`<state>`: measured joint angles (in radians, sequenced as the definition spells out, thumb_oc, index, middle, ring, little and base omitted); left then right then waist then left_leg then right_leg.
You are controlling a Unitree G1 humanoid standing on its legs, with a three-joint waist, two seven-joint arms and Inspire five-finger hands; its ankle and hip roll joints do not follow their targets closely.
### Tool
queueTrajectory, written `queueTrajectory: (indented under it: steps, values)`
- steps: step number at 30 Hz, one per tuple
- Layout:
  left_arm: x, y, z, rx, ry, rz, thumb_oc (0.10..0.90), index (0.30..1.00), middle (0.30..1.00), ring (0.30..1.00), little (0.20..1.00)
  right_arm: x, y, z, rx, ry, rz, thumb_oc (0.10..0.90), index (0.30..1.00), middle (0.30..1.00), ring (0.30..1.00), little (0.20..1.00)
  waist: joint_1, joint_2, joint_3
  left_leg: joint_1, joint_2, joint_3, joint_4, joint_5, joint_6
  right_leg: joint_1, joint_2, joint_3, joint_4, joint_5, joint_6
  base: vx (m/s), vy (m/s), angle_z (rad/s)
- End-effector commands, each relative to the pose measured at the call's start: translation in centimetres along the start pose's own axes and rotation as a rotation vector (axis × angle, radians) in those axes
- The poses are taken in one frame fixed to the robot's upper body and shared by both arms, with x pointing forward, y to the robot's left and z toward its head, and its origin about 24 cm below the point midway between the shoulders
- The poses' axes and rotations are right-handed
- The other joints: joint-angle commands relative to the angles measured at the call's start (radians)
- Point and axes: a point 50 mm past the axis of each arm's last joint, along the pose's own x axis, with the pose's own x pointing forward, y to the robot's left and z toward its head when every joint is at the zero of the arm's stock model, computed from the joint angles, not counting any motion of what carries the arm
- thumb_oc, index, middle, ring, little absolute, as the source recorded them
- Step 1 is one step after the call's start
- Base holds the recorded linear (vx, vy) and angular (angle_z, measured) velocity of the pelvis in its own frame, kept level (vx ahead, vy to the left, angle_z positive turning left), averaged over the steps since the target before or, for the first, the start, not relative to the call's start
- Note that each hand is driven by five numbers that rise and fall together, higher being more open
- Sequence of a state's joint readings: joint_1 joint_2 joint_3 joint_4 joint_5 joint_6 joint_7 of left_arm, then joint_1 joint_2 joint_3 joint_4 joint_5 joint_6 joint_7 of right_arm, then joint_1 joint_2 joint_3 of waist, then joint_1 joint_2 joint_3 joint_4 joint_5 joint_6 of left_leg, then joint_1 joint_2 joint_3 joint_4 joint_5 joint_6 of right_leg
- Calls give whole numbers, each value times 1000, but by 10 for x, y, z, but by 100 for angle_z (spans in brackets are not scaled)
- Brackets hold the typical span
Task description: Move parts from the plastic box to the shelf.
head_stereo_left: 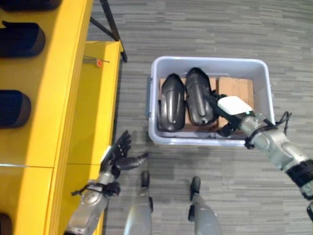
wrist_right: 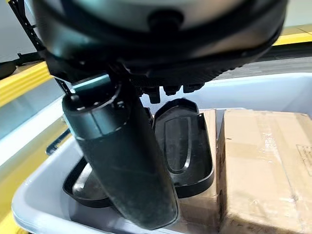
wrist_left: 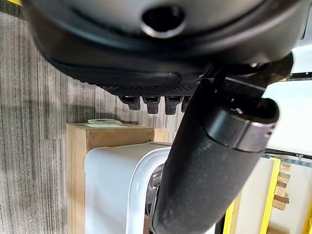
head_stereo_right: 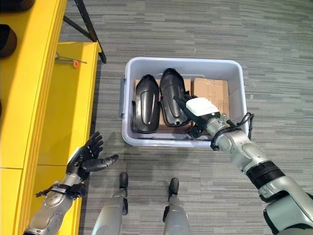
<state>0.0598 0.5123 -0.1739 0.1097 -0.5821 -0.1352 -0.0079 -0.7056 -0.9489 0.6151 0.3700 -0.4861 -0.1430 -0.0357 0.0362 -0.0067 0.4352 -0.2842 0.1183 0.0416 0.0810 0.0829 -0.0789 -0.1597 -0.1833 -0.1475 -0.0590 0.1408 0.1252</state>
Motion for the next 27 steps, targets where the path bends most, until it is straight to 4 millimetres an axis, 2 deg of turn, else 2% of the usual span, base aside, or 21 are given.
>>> queueTrajectory:
  steps: [1,3,9,27]
  values:
    - [-1,-10,26,26,-161,-54,900,1000,1000,1000,1000,3,-54,-9,-150,13,-204,900,1000,1000,1000,1000,21,-3,-85,-8,29,-6,49,-29,5,-82,-78,15,232,-117,40,0,0,0]
    - [2,-10,28,30,-171,-47,900,1000,1000,1000,1000,3,-61,-10,-161,24,-250,900,1000,1000,1000,1000,21,-1,-78,-22,29,-7,58,-31,6,-95,-77,17,240,-120,38,0,0,0]
    - [3,-11,31,25,-187,-40,900,1000,1000,1000,1000,4,-66,-14,-138,61,-300,900,1000,1000,1000,1000,23,4,-68,-43,26,-9,76,-40,7,-117,-77,22,260,-127,34,-1,0,-1]
    - [9,-13,42,20,-238,-9,900,1000,1000,1000,1000,9,-68,-25,-51,161,-400,900,1000,1000,1000,1000,27,21,-30,-113,5,-11,166,-86,21,-181,-83,46,325,-144,32,0,0,0]
